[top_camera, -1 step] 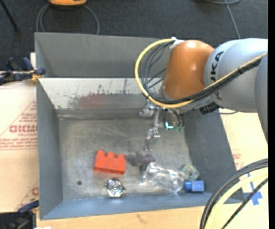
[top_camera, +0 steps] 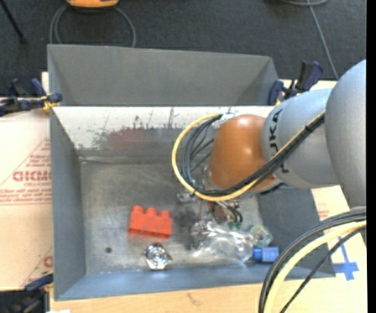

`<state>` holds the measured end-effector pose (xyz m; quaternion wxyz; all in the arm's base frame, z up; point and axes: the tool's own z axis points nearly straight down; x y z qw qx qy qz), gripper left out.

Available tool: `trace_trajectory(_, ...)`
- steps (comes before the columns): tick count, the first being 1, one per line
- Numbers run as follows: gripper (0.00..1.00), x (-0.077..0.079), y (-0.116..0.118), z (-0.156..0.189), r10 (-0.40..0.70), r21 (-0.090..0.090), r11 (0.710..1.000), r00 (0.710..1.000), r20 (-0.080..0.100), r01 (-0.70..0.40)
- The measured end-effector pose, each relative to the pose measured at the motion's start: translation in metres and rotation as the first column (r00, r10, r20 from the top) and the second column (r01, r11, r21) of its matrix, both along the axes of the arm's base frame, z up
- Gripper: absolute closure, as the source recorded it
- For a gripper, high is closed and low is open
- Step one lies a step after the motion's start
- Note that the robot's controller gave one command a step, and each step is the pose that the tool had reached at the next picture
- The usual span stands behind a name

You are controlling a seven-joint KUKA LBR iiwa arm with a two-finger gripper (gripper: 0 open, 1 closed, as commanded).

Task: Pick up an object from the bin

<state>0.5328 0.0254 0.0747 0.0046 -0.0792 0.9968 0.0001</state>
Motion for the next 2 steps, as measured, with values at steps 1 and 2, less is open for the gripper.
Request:
trace_trajectory(1, 1.00, 0.003, 0.000, 0.003, -0.002, 0.000, 1.000, 1.000, 0.003, 0.002)
trace_trajectory(2, 1.00, 0.000, -0.001, 0.139, 0.137, -0.003, 0.991, 0.991, 0.002, -0.137)
